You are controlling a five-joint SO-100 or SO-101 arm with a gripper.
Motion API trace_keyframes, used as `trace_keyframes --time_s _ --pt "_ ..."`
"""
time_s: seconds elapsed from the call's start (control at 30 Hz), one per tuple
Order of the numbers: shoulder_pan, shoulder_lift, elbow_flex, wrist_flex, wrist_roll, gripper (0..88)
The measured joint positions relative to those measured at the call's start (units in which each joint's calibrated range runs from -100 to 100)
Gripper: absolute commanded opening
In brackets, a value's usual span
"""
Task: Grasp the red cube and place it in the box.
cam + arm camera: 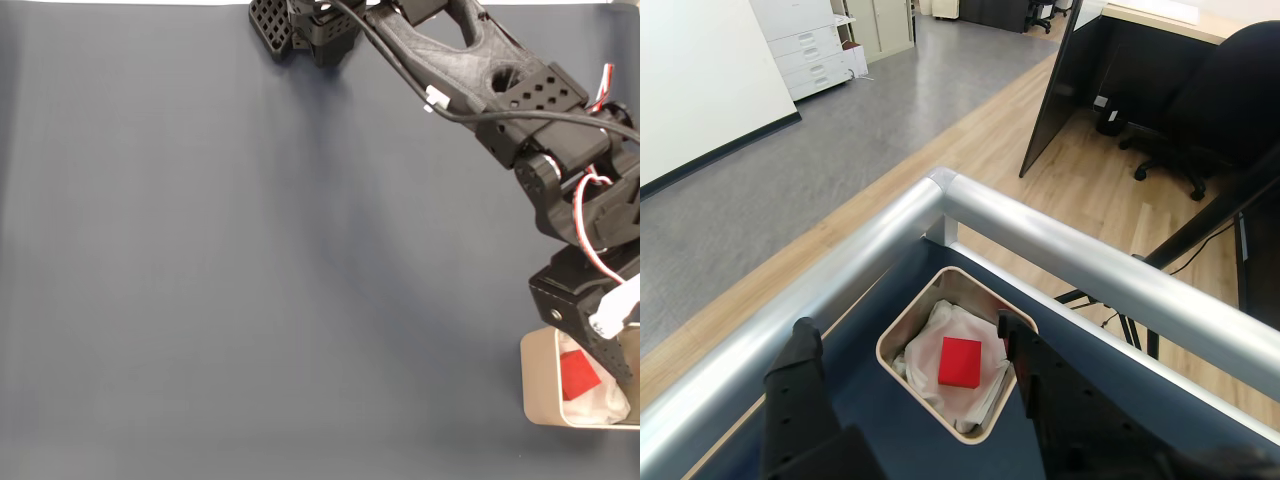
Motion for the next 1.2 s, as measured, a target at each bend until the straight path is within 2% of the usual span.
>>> trace_keyframes --time_s 0.2,0.33,0.4,0.47,0.87,1.2 --pt "0.0 -0.09 1.63 -0.72 0.0 33.9" --pt "0.15 -1.39 3.44 -0.72 0.0 18.2" --pt "0.15 -2.95 4.07 -0.72 0.0 6.4" --pt "0.15 -4.78 5.42 -0.72 0.0 0.0" --pt "7.94 -20.76 18.72 -0.72 -0.93 0.0" --pt "19.14 -44.46 46.56 -2.23 -1.81 0.0"
